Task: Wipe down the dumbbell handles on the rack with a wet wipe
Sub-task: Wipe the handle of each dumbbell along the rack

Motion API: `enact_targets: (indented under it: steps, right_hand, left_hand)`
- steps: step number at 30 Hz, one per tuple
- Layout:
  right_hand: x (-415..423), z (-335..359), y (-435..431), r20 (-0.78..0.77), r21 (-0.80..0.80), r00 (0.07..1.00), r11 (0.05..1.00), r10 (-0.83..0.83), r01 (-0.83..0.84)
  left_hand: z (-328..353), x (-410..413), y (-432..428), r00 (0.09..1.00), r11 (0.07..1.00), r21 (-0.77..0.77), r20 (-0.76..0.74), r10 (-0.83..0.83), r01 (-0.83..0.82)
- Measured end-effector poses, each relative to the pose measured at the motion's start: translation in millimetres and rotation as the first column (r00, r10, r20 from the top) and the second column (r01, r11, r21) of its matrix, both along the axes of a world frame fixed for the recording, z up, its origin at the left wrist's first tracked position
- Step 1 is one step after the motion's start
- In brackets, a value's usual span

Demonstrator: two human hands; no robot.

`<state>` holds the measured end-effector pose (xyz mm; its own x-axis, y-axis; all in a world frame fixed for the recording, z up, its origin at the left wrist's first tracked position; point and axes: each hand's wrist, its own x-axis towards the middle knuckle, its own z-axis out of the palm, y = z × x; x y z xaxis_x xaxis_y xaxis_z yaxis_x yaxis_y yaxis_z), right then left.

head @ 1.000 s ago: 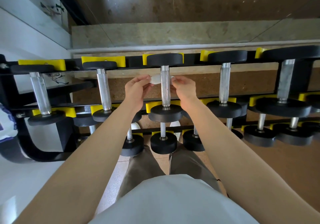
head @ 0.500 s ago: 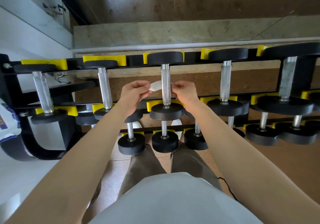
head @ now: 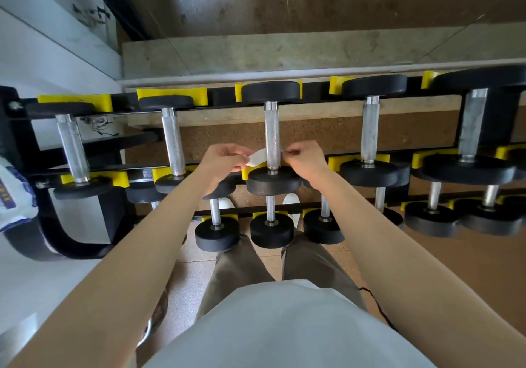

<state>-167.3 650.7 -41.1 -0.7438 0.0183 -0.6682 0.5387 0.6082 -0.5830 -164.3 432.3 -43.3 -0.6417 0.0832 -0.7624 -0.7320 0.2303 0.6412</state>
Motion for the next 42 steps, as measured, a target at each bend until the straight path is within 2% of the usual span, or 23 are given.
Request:
enact_targets:
  steps: [5, 8, 12, 15, 19, 21, 24, 27, 31, 35, 39, 42]
  right_hand:
    - [3, 3, 31, 0.060, 0.083, 0.998, 0.996, 0.031, -0.036]
    - [5, 5, 34, 0.058, 0.078, 0.992, 0.990, 0.110, -0.114]
    - [7, -2, 11, 0.035, 0.095, 0.959, 0.955, 0.280, -0.282]
    - [5, -4, 9, 0.043, 0.070, 0.961, 0.959, 0.273, -0.276]
    - [10, 15, 28, -0.084, -0.056, 0.991, 0.992, 0.107, -0.112]
    - [17, 30, 39, -0.108, -0.219, 0.994, 0.976, -0.012, -0.012]
    - [29, 53, 58, 0.002, -0.525, 0.994, 0.846, -0.106, 0.091]
    - [43, 66, 79, 0.043, -0.639, 0.989, 0.757, -0.144, 0.138]
    - [55, 75, 103, 0.025, -0.647, 0.990, 0.753, -0.138, 0.121]
    - [60, 81, 117, 0.036, -0.635, 0.977, 0.749, -0.211, 0.186]
    - [50, 76, 134, -0.098, -0.409, 0.944, 0.877, -0.316, 0.251]
    - [31, 71, 150, -0.242, -0.188, 0.884, 0.913, -0.400, 0.361]
  left_hand:
    - [0, 0, 31, 0.974, 0.967, -0.158, -0.081, -0.212, 0.198]
    - [3, -1, 38, 0.952, 0.936, -0.218, -0.073, -0.298, 0.276]
    - [18, 4, 23, 0.958, 0.934, -0.245, -0.056, -0.283, 0.261]
    - [30, 8, 17, 0.981, 0.962, -0.204, -0.041, -0.192, 0.180]
    - [50, 10, 29, 0.994, 0.994, -0.068, -0.067, -0.090, 0.086]
    - [61, 13, 43, 0.996, 0.998, 0.045, -0.087, -0.033, 0.037]
    - [76, 19, 72, 0.994, 0.981, 0.194, -0.103, 0.023, -0.002]
    - [79, 24, 102, 0.991, 0.977, 0.212, -0.124, 0.047, -0.020]
    - [73, 33, 144, 0.974, 0.992, 0.103, -0.206, 0.095, -0.075]
    - [66, 43, 173, 0.959, 0.985, 0.094, -0.234, 0.160, -0.142]
    - [59, 38, 185, 0.950, 0.980, 0.116, -0.251, 0.184, -0.160]
    - [44, 30, 174, 0.899, 0.988, -0.144, -0.437, -0.011, -0.058]
